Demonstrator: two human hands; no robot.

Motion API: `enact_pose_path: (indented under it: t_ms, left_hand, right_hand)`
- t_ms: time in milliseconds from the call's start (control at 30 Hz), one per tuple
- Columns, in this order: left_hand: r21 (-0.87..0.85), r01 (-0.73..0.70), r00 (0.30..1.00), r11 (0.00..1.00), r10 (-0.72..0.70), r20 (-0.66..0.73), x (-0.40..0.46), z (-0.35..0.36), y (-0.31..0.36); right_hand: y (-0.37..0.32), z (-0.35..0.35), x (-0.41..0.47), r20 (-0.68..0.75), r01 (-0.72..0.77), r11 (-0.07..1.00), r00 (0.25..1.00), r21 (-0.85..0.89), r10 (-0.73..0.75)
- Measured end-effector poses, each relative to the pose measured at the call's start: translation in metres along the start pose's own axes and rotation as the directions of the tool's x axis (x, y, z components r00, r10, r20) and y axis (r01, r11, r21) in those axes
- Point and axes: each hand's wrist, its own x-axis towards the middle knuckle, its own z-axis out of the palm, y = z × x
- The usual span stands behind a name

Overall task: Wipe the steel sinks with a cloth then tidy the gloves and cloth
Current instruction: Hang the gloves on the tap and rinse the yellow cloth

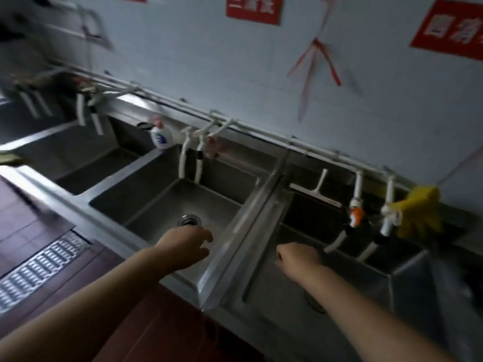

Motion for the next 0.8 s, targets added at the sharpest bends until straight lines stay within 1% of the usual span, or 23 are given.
enact_pose_path:
  t_ms: [100, 233, 333, 433, 533, 633, 800]
  left_hand:
    - [0.047, 0.081, 0.996, 0.996, -0.079, -0.038, -0.031, -0.001, -0.068]
    - [0.044, 0.144, 0.986, 0.989, -0.139, -0.093, -0.08, -0.004, -0.176]
    - [0.101, 0.201, 0.972, 0.974, -0.187, -0.14, -0.12, -0.01, -0.264]
    - [0.145, 0.329, 0.941, 0.933, -0.311, -0.13, -0.162, -0.017, -0.348]
    - [0.115, 0.427, 0.902, 0.897, -0.414, -0.122, -0.193, -0.027, -0.419]
    - [0.093, 0.476, 0.876, 0.874, -0.464, -0.13, -0.201, -0.036, -0.469]
    - [0.011, 0.497, 0.859, 0.868, -0.49, -0.149, -0.175, -0.043, -0.528]
  right_hand:
    - [-0.073, 0.002, 0.026, -0.005, 0.106, 0.992, 0.994, -0.075, -0.106]
    - [-0.186, 0.005, 0.064, 0.017, 0.21, 0.964, 0.978, -0.161, -0.21]
    - [-0.274, 0.006, 0.091, 0.055, 0.295, 0.938, 0.955, -0.183, -0.29]
    - [-0.359, 0.002, 0.114, 0.09, 0.357, 0.921, 0.934, -0.158, -0.347]
    - [-0.433, -0.005, 0.134, 0.083, 0.405, 0.908, 0.914, -0.104, -0.398]
    - [-0.487, -0.011, 0.151, 0.063, 0.441, 0.896, 0.897, -0.057, -0.438]
    - [-0.547, -0.021, 0.193, 0.015, 0.488, 0.873, 0.873, -0.005, -0.488]
